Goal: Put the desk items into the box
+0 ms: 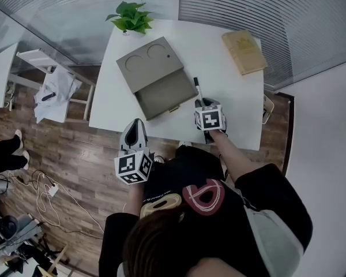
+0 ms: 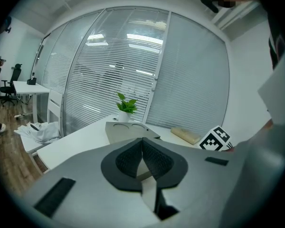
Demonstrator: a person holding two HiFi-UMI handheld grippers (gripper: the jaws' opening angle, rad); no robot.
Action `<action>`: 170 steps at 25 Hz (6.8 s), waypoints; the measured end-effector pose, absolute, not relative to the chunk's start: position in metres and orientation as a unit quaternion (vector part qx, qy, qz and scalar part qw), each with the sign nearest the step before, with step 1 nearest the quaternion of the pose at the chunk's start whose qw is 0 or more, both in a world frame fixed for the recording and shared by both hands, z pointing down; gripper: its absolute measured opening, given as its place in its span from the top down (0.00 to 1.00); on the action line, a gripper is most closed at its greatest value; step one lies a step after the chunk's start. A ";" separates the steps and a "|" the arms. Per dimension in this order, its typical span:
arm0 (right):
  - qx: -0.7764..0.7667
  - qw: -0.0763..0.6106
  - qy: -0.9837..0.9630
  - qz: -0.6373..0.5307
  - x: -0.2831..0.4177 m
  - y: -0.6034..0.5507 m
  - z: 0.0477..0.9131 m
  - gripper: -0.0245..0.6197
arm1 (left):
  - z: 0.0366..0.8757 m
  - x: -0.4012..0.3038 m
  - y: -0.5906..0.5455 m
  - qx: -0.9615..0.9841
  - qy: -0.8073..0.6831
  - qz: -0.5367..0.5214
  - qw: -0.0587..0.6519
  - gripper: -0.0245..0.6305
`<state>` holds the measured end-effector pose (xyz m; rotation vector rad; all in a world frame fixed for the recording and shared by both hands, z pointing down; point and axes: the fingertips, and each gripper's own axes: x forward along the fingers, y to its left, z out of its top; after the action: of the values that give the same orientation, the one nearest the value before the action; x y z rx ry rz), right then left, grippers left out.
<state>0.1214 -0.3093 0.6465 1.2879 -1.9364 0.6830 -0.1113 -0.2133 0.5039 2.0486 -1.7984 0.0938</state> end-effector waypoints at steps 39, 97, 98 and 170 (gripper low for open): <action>0.361 0.379 -0.844 0.123 0.056 -0.299 0.584 0.85 | 0.511 -0.120 -0.195 0.738 -0.641 0.032 0.210 0.93; 0.161 0.510 -0.845 -0.002 -0.059 -0.306 0.625 0.85 | 0.516 -0.188 -0.151 0.612 -0.761 0.029 0.214 0.93; 0.160 0.511 -0.845 -0.003 -0.059 -0.306 0.626 0.85 | 0.516 -0.189 -0.150 0.610 -0.762 0.029 0.214 0.93; 0.393 0.271 -0.867 0.141 0.011 -0.284 0.538 0.68 | 0.508 -0.128 -0.209 0.754 -0.622 0.022 0.209 0.93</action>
<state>0.0107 -0.2841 0.5385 1.0582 -2.3367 0.3806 -0.1281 -0.2093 0.5079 2.0974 -1.7302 0.0625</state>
